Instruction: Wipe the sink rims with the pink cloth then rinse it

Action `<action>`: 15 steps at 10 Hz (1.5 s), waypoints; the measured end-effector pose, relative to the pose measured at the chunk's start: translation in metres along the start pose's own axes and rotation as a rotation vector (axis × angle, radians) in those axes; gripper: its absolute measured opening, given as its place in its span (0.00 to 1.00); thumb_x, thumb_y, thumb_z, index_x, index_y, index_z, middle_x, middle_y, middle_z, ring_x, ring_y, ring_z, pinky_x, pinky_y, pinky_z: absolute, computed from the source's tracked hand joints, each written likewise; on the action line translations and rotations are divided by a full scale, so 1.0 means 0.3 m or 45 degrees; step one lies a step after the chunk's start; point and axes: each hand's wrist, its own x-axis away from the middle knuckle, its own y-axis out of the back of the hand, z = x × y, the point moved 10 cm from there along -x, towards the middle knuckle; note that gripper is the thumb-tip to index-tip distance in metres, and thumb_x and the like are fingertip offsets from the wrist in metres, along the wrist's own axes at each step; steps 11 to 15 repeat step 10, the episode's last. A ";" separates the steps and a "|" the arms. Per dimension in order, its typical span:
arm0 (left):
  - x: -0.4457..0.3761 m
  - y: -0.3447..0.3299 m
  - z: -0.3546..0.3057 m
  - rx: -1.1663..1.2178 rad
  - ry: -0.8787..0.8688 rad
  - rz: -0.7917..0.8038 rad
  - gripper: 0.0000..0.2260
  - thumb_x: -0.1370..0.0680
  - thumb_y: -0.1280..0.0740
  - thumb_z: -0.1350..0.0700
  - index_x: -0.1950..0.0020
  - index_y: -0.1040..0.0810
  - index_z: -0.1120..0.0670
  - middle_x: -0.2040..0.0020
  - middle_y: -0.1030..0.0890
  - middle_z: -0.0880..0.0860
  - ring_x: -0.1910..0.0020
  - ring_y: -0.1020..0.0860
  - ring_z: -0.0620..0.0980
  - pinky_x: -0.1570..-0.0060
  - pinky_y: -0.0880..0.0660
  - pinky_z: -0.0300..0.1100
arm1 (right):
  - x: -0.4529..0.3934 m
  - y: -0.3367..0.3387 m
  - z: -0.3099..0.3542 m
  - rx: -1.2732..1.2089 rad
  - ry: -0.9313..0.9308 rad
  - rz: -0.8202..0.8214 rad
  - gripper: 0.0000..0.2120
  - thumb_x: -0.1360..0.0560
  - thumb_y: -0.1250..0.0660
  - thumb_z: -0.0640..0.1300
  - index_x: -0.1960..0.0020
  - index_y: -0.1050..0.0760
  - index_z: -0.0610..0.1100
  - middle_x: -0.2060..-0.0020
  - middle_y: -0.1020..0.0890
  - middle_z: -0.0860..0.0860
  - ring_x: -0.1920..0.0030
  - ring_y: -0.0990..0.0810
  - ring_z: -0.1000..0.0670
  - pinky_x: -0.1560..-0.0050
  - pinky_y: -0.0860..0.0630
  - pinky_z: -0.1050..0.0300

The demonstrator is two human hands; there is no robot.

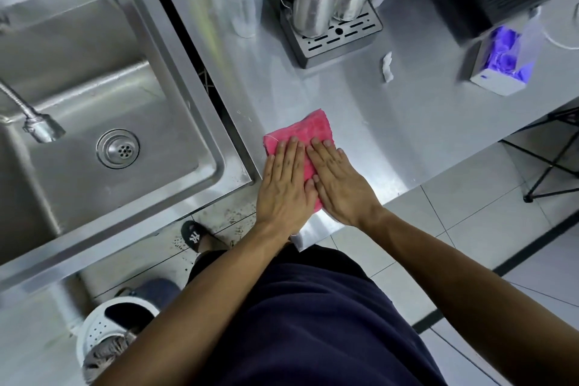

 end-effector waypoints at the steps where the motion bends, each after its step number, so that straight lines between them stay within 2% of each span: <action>1: -0.003 -0.002 0.005 -0.004 -0.009 0.012 0.31 0.16 0.51 0.47 0.15 0.51 0.59 0.15 0.52 0.57 0.16 0.55 0.54 0.17 0.56 0.52 | 0.000 -0.006 0.000 0.030 -0.008 -0.005 0.28 0.13 0.48 0.46 0.18 0.45 0.34 0.17 0.44 0.38 0.16 0.49 0.40 0.17 0.45 0.39; 3: -0.002 0.005 -0.001 -0.029 -0.035 0.025 0.31 0.15 0.52 0.47 0.15 0.52 0.59 0.15 0.52 0.57 0.16 0.56 0.55 0.17 0.58 0.51 | -0.002 0.008 0.014 0.061 0.004 -0.033 0.27 0.14 0.48 0.46 0.19 0.42 0.33 0.19 0.41 0.37 0.17 0.45 0.38 0.18 0.42 0.38; 5: 0.002 0.024 0.001 -0.035 -0.071 0.014 0.30 0.15 0.52 0.46 0.15 0.49 0.58 0.15 0.51 0.56 0.16 0.55 0.54 0.17 0.57 0.51 | -0.001 0.022 0.024 0.068 -0.027 -0.087 0.26 0.15 0.40 0.42 0.20 0.38 0.33 0.20 0.38 0.37 0.18 0.41 0.38 0.19 0.40 0.38; 6: 0.021 0.034 0.006 0.028 -0.115 0.017 0.30 0.15 0.52 0.45 0.15 0.46 0.57 0.15 0.49 0.56 0.16 0.55 0.54 0.17 0.56 0.52 | 0.010 0.021 0.013 -0.014 -0.079 -0.140 0.26 0.14 0.43 0.46 0.20 0.37 0.36 0.19 0.37 0.40 0.18 0.42 0.41 0.18 0.43 0.41; 7: 0.038 0.020 0.027 0.007 -0.146 0.103 0.31 0.15 0.52 0.42 0.15 0.51 0.54 0.15 0.54 0.53 0.16 0.59 0.52 0.18 0.56 0.54 | 0.012 0.005 -0.012 -0.083 -0.100 -0.083 0.28 0.14 0.48 0.52 0.17 0.42 0.41 0.17 0.43 0.45 0.16 0.48 0.46 0.16 0.50 0.46; 8: 0.056 0.014 0.023 -0.046 -0.166 0.136 0.31 0.14 0.51 0.40 0.14 0.53 0.53 0.15 0.55 0.53 0.16 0.61 0.52 0.18 0.58 0.54 | 0.026 0.001 0.003 -0.041 -0.039 -0.041 0.29 0.13 0.49 0.53 0.16 0.45 0.41 0.17 0.46 0.46 0.16 0.50 0.46 0.16 0.52 0.47; 9: 0.045 0.062 0.013 -0.040 -0.211 0.070 0.29 0.14 0.48 0.42 0.16 0.43 0.55 0.15 0.45 0.54 0.16 0.51 0.55 0.18 0.52 0.58 | 0.014 0.057 0.015 -0.010 -0.042 -0.110 0.25 0.15 0.40 0.48 0.22 0.32 0.38 0.21 0.32 0.41 0.19 0.36 0.41 0.18 0.41 0.42; 10: 0.144 0.120 -0.011 -0.045 -0.352 -0.021 0.20 0.20 0.33 0.47 0.29 0.21 0.52 0.28 0.22 0.52 0.28 0.24 0.55 0.30 0.26 0.54 | 0.105 0.108 0.072 0.002 0.067 -0.232 0.12 0.19 0.33 0.43 0.40 0.18 0.38 0.41 0.16 0.43 0.40 0.17 0.39 0.32 0.24 0.42; 15: 0.144 0.120 -0.011 -0.045 -0.352 -0.021 0.20 0.20 0.33 0.47 0.29 0.21 0.52 0.28 0.22 0.52 0.28 0.24 0.55 0.30 0.26 0.54 | 0.105 0.108 0.072 0.002 0.067 -0.232 0.12 0.19 0.33 0.43 0.40 0.18 0.38 0.41 0.16 0.43 0.40 0.17 0.39 0.32 0.24 0.42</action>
